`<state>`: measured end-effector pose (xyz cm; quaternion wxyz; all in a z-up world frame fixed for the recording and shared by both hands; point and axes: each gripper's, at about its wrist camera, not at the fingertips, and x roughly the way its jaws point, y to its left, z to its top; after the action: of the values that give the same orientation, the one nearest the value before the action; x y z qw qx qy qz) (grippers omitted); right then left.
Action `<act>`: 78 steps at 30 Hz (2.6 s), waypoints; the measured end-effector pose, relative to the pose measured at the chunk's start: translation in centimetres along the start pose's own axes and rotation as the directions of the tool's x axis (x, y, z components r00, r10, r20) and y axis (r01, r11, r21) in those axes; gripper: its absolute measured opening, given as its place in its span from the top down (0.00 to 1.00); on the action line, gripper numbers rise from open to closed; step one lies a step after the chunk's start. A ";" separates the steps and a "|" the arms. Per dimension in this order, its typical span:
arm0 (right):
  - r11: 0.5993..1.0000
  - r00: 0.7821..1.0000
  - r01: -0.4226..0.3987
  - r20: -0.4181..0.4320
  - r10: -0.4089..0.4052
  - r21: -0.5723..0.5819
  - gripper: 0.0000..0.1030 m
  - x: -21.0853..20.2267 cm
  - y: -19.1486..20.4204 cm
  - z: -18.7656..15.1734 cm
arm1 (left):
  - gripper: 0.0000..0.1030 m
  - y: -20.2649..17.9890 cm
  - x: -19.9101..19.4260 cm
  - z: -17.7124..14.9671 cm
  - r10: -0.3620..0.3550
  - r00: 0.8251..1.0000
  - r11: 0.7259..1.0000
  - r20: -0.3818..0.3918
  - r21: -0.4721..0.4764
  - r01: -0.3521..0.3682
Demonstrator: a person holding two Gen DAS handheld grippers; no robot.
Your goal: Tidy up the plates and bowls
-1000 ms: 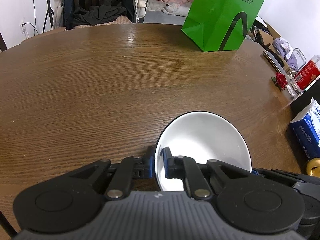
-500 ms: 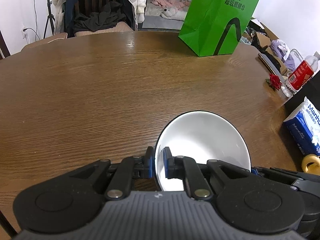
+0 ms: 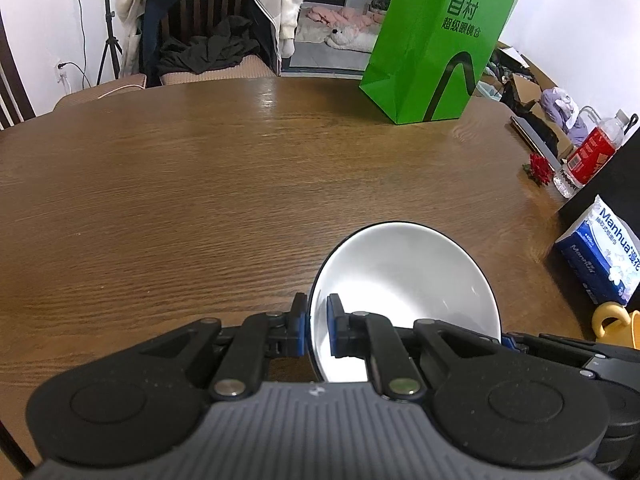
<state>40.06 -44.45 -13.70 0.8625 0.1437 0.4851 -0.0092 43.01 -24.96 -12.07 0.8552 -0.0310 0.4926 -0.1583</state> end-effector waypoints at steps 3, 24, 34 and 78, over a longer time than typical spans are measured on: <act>1.000 1.000 -0.003 0.005 0.003 -0.007 0.88 -0.7 0.4 -0.3 | 0.90 0.2 -0.8 -0.3 0.003 1.000 1.000 0.006 -0.002 -0.003; 0.999 0.999 -0.019 0.029 0.020 -0.042 0.88 -4.9 4.4 -1.9 | 0.89 2.4 -6.2 -1.9 0.010 0.999 1.000 0.041 -0.025 -0.009; 0.998 0.999 -0.030 0.039 0.032 -0.061 0.88 -7.0 6.9 -3.1 | 0.90 3.9 -9.3 -3.3 0.022 0.998 0.999 0.056 -0.037 -0.020; 0.988 0.998 -0.060 0.025 0.064 -0.144 0.89 -12.8 17.1 -10.7 | 0.90 11.6 -18.9 -9.6 0.042 0.995 0.996 0.093 -0.087 -0.034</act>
<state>27.05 -26.87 -4.09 0.8776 0.0965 0.4669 0.0502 28.88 -7.31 -3.68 0.8785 -0.0655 0.4581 -0.1190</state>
